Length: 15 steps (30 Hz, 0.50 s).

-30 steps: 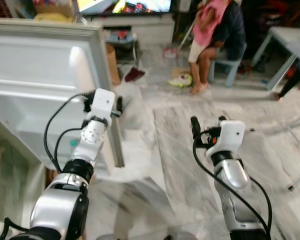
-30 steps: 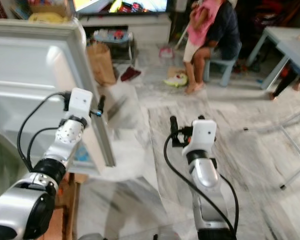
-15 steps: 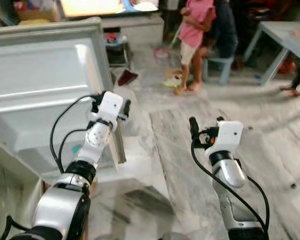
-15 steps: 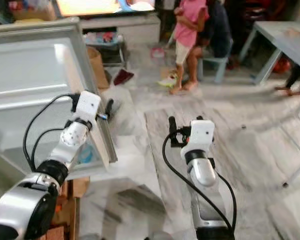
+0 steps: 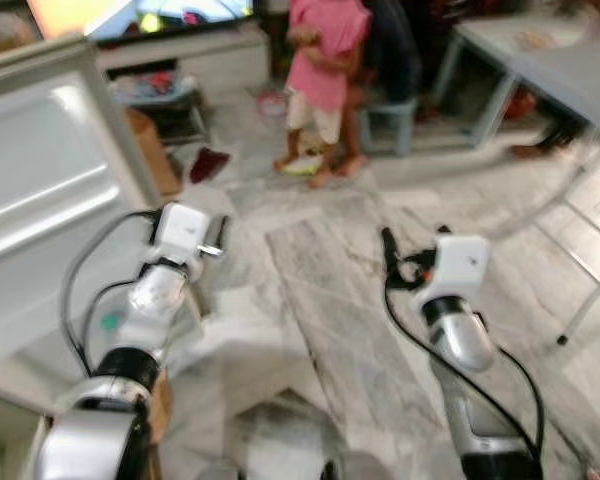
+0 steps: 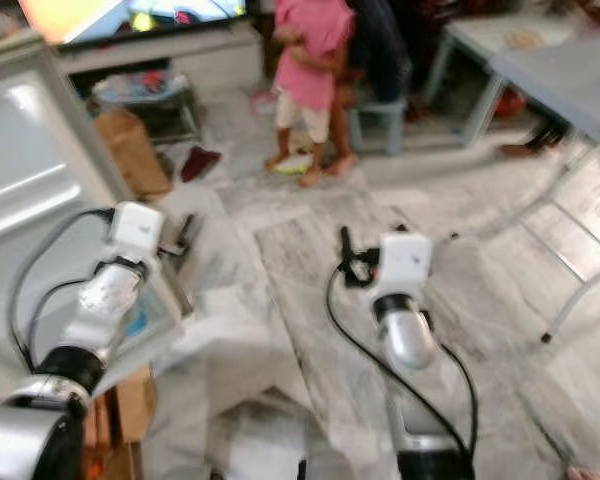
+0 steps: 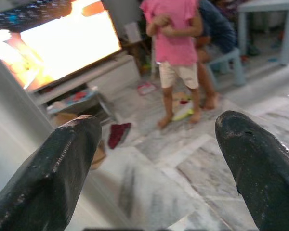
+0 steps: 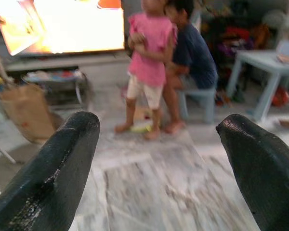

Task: Restocking fridge

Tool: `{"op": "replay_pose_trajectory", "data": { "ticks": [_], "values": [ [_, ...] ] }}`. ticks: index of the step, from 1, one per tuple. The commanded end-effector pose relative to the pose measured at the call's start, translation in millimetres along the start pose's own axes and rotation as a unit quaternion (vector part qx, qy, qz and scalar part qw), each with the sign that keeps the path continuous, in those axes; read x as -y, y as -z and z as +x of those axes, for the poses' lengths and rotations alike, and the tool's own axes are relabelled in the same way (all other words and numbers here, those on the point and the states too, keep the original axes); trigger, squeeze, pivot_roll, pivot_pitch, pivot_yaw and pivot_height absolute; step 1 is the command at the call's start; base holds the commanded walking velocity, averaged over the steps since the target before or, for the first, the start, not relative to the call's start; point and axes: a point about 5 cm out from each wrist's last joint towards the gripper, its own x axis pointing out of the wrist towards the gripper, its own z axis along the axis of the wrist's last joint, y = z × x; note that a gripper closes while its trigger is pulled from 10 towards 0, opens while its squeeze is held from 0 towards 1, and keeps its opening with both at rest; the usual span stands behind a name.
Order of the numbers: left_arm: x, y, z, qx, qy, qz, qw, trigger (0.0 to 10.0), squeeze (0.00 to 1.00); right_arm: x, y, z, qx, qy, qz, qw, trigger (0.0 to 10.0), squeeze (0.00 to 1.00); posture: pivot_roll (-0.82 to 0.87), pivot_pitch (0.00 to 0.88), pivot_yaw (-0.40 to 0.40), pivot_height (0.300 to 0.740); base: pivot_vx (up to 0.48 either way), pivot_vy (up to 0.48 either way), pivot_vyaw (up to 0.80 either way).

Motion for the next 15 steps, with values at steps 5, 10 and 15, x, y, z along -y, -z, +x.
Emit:
{"op": "replay_pose_trajectory", "data": {
  "ticks": [5,10,15],
  "values": [
    [-22.2,7,-13.4,-0.014,-0.048,-0.009,0.999,10.0,0.0,-12.0,-6,5.7,0.014,-0.018,0.002,1.0,10.0,0.0,-0.01,0.023,-0.038,0.74,0.197,-0.41,0.77],
    [-25.2,2,-21.1,-0.014,-0.056,-0.002,0.998,10.0,0.0,-9.4,-10,9.0,0.02,-0.015,-0.002,1.0,10.0,0.0,0.0,0.048,-0.03,0.74,0.247,-0.408,0.66],
    [-27.4,-8,-25.7,-0.005,-0.052,0.019,0.998,10.0,0.0,-8.0,-15,11.3,0.023,0.0,-0.003,1.0,10.0,0.0,0.02,0.082,-0.014,0.74,0.247,-0.409,0.0]
  ]
}}
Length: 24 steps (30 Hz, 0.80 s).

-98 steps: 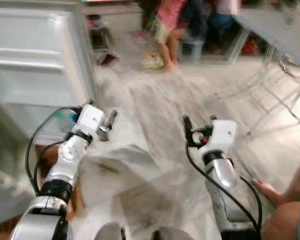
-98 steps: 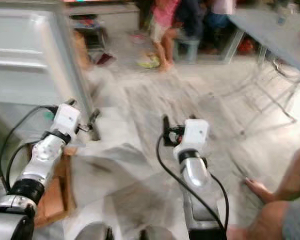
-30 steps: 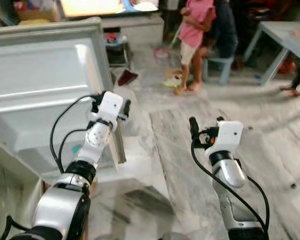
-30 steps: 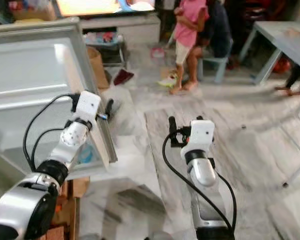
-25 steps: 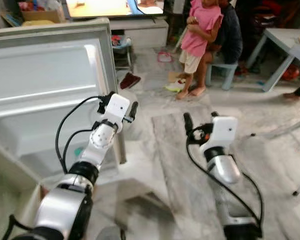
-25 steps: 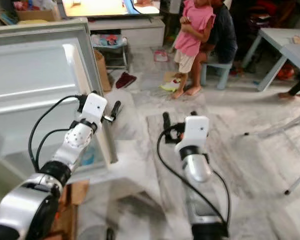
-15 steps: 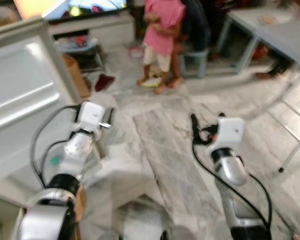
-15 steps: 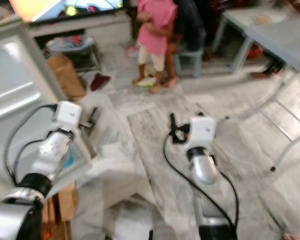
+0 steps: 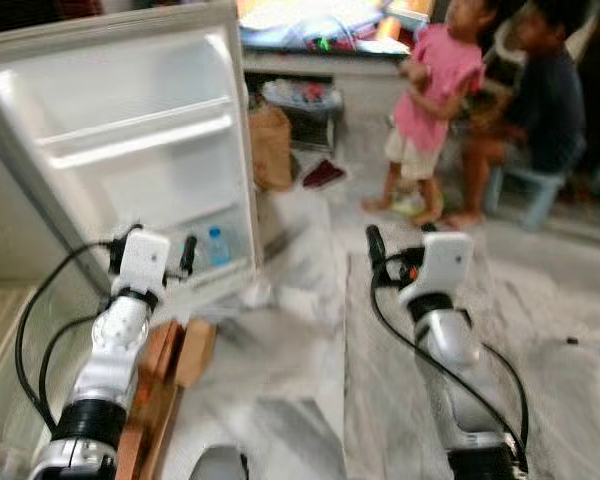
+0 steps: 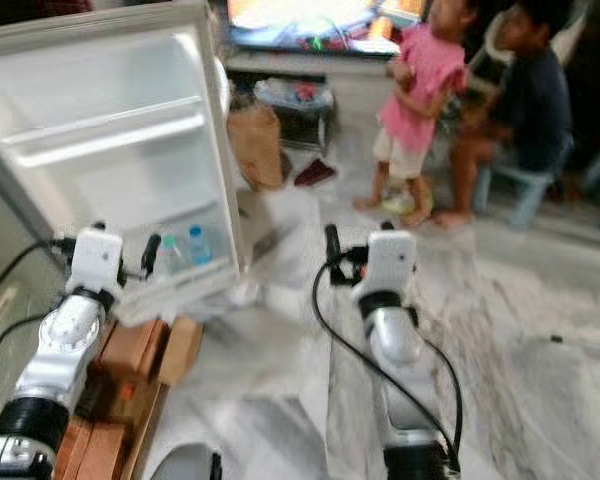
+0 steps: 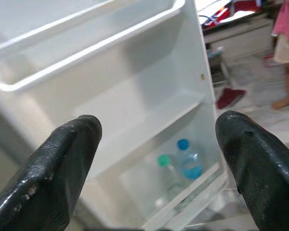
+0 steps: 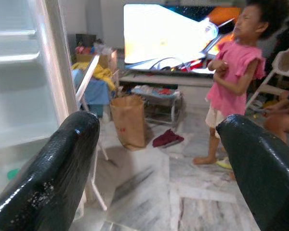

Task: Restocking fridge

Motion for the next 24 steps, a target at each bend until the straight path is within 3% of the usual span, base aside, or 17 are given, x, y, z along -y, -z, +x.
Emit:
{"op": "replay_pose_trajectory", "data": {
  "ticks": [1,15,17,21,23,24],
  "values": [
    [-3.6,-7,0.1,0.003,-0.002,0.002,1.0,10.0,0.0,-1.9,-6,2.8,0.004,0.004,-0.01,1.0,10.0,0.0,0.02,0.087,-0.013,0.74,0.0,-0.416,0.0],
    [-3.3,5,-13.0,-0.033,-0.005,0.005,0.999,10.0,0.0,3.1,2,2.1,-0.019,0.008,-0.088,0.996,10.0,0.0,0.0,0.051,-0.022,0.74,0.035,-0.419,0.0],
    [-3.3,7,-16.3,-0.031,-0.014,-0.009,0.999,10.0,0.0,6.0,3,1.8,-0.026,0.026,-0.058,0.998,10.0,0.0,-0.01,0.034,-0.026,0.74,0.0,0.0,0.0],
    [-2.0,6,-16.1,-0.031,-0.013,-0.024,0.999,10.0,0.0,12.2,2,2.7,-0.028,0.036,-0.073,0.996,10.0,0.0,-0.01,0.028,-0.033,0.74,0.0,0.0,0.0],
    [-1.0,4,-14.0,-0.04,-0.008,-0.046,0.998,10.0,0.0,13.3,0,2.0,-0.024,0.03,-0.024,0.999,10.0,0.0,-0.01,0.026,-0.036,0.74,0.0,0.0,0.0],
    [-0.6,4,-13.2,-0.041,-0.003,-0.048,0.998,10.0,0.0,13.0,-1,2.2,-0.019,0.027,-0.024,0.999,10.0,0.0,-0.01,0.024,-0.038,0.74,0.0,0.0,0.0]
  ]
}}
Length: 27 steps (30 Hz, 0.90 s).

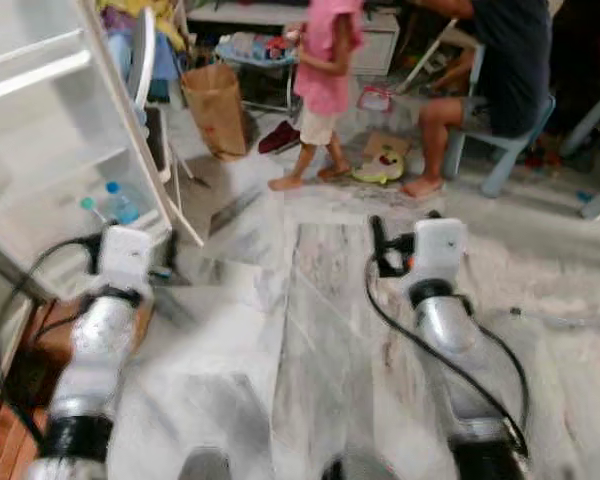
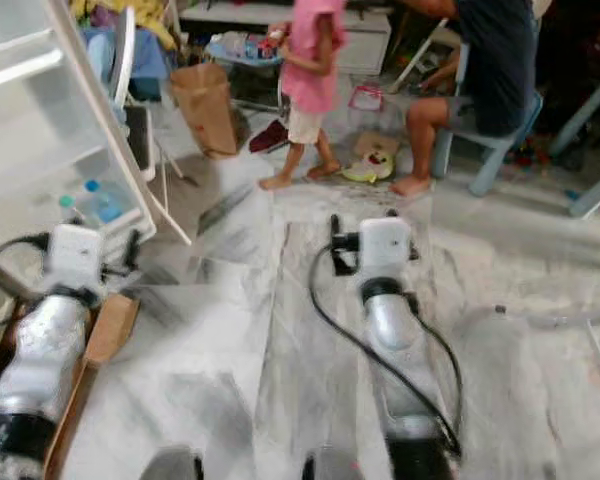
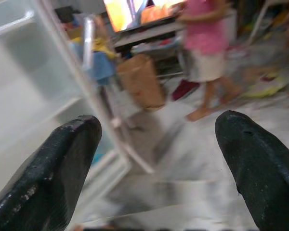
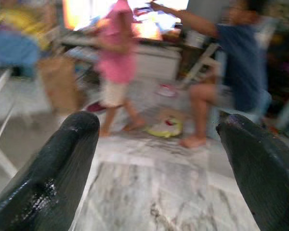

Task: Restocking fridge

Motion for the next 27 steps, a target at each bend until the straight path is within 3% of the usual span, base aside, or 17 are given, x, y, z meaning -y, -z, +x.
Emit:
{"op": "replay_pose_trajectory", "data": {
  "ticks": [1,5,27],
  "values": [
    [-9.8,-3.8,0.6,0.005,0.0,0.005,1.0,10.0,0.0,-10.6,-9.8,1.0,0.024,-0.019,0.011,0.999,10.0,0.0,-0.01,0.024,-0.038,0.74,0.0,0.0,0.0],
    [-8.1,-6.2,2.4,0.016,0.015,-0.006,1.0,10.0,0.0,-14.8,-9.1,2.0,0.017,-0.027,0.015,0.999,10.0,0.0,-0.01,0.017,-0.041,0.74,0.0,0.0,0.0],
    [-0.8,-13.3,9.2,0.033,0.031,-0.014,0.999,10.0,0.0,-18.3,-11.6,4.7,0.024,-0.044,0.024,0.998,10.0,0.0,-0.02,0.002,-0.04,0.74,0.343,0.0,-0.8]
  ]
}}
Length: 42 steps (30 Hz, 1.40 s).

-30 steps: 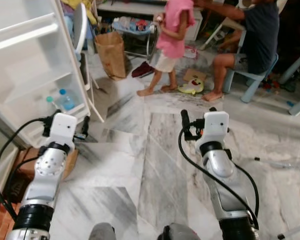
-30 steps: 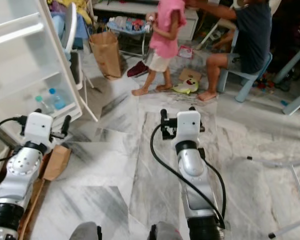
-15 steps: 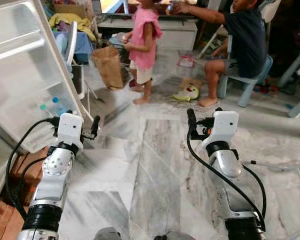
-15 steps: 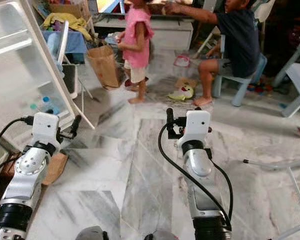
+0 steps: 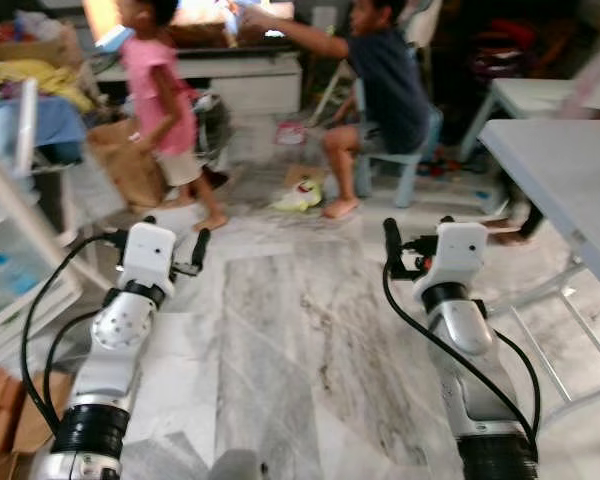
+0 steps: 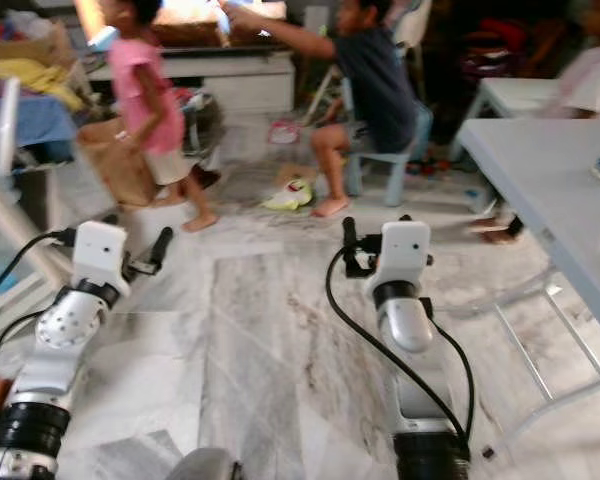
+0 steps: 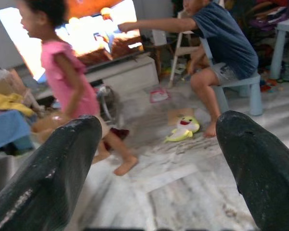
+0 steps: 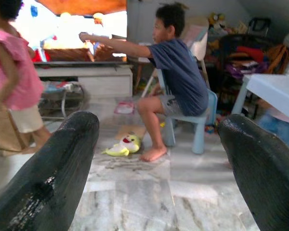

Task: Restocking fridge

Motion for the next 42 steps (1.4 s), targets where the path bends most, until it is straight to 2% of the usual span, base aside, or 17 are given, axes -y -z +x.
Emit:
{"op": "replay_pose_trajectory", "data": {
  "ticks": [1,21,23,27,29,33,34,37,39,42],
  "values": [
    [8.4,-6,4.1,0.01,0.014,-0.002,1.0,10.0,0.0,10.2,-2,0.0,0.002,0.014,-0.007,1.0,10.0,0.0,-0.02,0.002,-0.04,0.74,0.0,0.0,-0.8],
    [9.2,-8,9.2,0.011,0.012,-0.018,1.0,10.0,0.0,10.3,-3,1.4,0.012,0.024,-0.002,1.0,10.0,0.0,-0.02,0.0,-0.035,0.74,0.0,0.0,-0.78],
    [9.0,-9,9.5,0.016,0.015,-0.016,1.0,10.0,0.0,10.3,-4,1.7,0.013,0.025,0.006,1.0,10.0,0.0,-0.02,0.0,-0.034,0.74,0.0,0.412,0.0],
    [9.0,-9,9.9,0.016,0.016,-0.015,1.0,10.0,0.0,17.7,-1,2.1,0.001,0.051,-0.015,0.999,10.0,0.0,-0.02,0.0,-0.032,0.74,0.0,0.458,0.0],
    [9.2,-10,10.0,0.019,0.017,-0.013,1.0,10.0,0.0,19.7,0,2.6,-0.001,0.055,-0.007,0.998,10.0,0.0,-0.02,0.0,-0.03,0.74,0.0,0.458,0.0],
    [9.6,-11,10.0,0.022,0.019,-0.011,1.0,10.0,0.0,19.8,-1,3.3,0.0,0.061,-0.018,0.998,10.0,0.0,-0.03,0.0,-0.029,0.74,0.0,0.443,0.0],
    [10.2,-11,10.0,0.024,0.02,-0.009,0.999,10.0,0.0,18.0,-1,3.9,0.002,0.058,-0.034,0.998,10.0,0.0,-0.03,0.0,-0.027,0.74,0.0,0.42,0.0],
    [10.9,-12,10.9,0.025,0.022,-0.008,0.999,10.0,0.0,15.2,0,3.8,0.001,0.048,-0.02,0.999,10.0,0.0,-0.03,0.0,-0.027,0.74,0.167,0.412,0.0],
    [11.2,-12,11.1,0.026,0.025,-0.007,0.999,10.0,0.0,16.2,1,3.8,-0.002,0.064,-0.018,0.998,10.0,0.0,-0.03,0.0,-0.026,0.74,0.262,0.405,0.0],
    [10.9,-12,11.1,0.026,0.025,-0.006,0.999,10.0,0.0,16.5,0,4.7,0.001,0.061,-0.033,0.998,10.0,0.0,-0.03,0.0,-0.026,0.74,0.288,0.385,0.0]
  ]
}}
